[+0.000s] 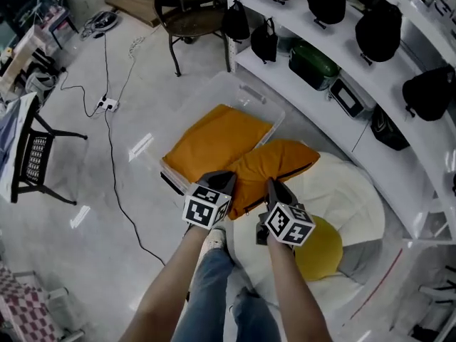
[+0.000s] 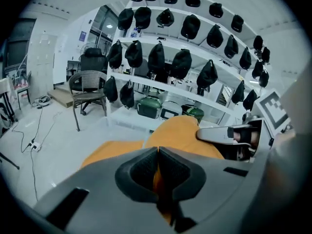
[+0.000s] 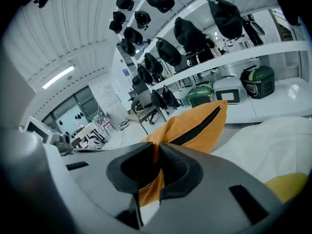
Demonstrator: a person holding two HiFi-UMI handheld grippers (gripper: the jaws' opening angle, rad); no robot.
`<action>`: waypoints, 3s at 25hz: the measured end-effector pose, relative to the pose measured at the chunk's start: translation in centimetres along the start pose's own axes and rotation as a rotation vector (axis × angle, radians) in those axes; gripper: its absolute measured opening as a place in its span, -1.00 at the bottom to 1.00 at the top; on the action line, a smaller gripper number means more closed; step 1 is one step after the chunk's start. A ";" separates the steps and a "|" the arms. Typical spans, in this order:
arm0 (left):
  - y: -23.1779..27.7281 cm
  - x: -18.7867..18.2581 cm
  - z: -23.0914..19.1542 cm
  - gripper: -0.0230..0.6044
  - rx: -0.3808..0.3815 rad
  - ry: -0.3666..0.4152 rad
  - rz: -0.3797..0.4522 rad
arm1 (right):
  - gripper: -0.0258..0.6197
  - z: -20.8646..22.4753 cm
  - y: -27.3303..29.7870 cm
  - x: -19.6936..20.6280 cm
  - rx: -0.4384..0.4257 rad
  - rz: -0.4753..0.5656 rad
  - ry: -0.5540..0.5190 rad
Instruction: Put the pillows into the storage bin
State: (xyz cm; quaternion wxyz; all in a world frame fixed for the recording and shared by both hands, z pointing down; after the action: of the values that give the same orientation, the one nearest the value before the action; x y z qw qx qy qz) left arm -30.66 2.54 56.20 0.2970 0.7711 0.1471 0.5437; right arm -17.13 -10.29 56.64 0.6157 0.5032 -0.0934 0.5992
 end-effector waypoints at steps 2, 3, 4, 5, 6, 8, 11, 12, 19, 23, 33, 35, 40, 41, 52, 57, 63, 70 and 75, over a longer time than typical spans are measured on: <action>0.3 0.2 -3.4 -0.85 -0.013 -0.016 -0.003 | -0.77 -1.6 3.2 0.3 -0.009 -0.015 -0.004; 0.4 0.2 -5.0 -0.85 -0.018 -0.022 -0.004 | -0.77 -2.3 4.7 0.5 -0.014 -0.022 -0.005; 0.6 0.3 -6.6 -0.85 -0.024 -0.028 -0.006 | -0.77 -3.0 6.2 0.6 -0.018 -0.028 -0.006; 0.7 0.4 -8.1 -0.85 -0.030 -0.034 -0.008 | -0.77 -3.7 7.7 0.8 -0.023 -0.036 -0.009; 0.9 0.5 -9.6 -0.85 -0.035 -0.041 -0.009 | -0.77 -4.4 9.1 1.0 -0.029 -0.043 -0.012; 1.3 0.8 -12.4 -0.85 -0.046 -0.052 -0.010 | -0.77 -5.5 11.9 1.3 -0.040 -0.059 -0.023; 1.7 0.8 -16.0 -0.85 -0.065 -0.065 -0.007 | -0.76 -7.2 15.5 1.3 -0.054 -0.081 -0.047; 1.9 0.7 -17.0 -0.84 -0.071 -0.069 -0.005 | -0.76 -7.7 16.5 1.1 -0.059 -0.085 -0.054; 3.2 1.1 -22.1 -0.84 -0.158 -0.049 -0.016 | -0.60 -8.2 22.0 1.9 -0.065 -0.151 -0.148; 4.3 4.3 -22.8 -0.84 -0.192 -0.062 -0.076 | -0.40 -6.3 22.6 4.7 -0.035 -0.229 -0.141; 3.7 3.8 -20.6 -0.84 -0.185 -0.091 -0.042 | -0.27 -6.1 20.3 4.3 -0.058 -0.192 -0.103; 3.5 2.7 -19.5 -0.83 -0.182 -0.076 -0.022 | -0.27 -5.9 19.2 3.6 -0.059 -0.169 -0.100; 3.4 0.8 -14.3 -0.83 -0.139 -0.044 0.022 | -0.27 -3.8 14.2 1.6 -0.036 -0.092 -0.085; 3.6 0.5 -12.8 -0.83 -0.124 -0.035 0.026 | -0.27 -3.0 13.0 1.2 -0.028 -0.077 -0.078; 7.0 -2.0 12.1 -0.83 0.112 0.119 0.037 | -0.27 10.9 -8.1 -1.6 0.155 0.091 0.007; 8.1 -2.1 25.4 -0.83 0.225 0.176 0.040 | -0.27 17.9 -20.2 -1.3 0.264 0.168 0.057; 5.9 -1.7 40.3 -0.83 0.335 0.248 0.073 | -0.27 23.0 -35.7 -1.2 0.384 0.258 0.043; -1.4 -5.6 51.4 -0.83 0.424 0.288 0.127 | -0.34 21.7 -50.9 -4.5 0.467 0.361 -0.014; -7.7 -9.0 53.5 -0.84 0.428 0.310 0.202 | -0.53 18.3 -57.5 -8.2 0.514 0.499 -0.035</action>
State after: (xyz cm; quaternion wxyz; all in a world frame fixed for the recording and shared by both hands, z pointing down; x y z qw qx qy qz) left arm 16.34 -12.40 32.22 0.0456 0.7347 0.2245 0.6386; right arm 37.49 -16.07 30.29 0.3020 0.6134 -0.0702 0.7263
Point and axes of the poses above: the fingertips, and each gripper's own axes: y forward along the fingers, z to its right, x out of its underside, the point moved 8 cm from there along -y, backward along the fingers, and after that the axes turned 1 degree about x, right-handed, at the moved point
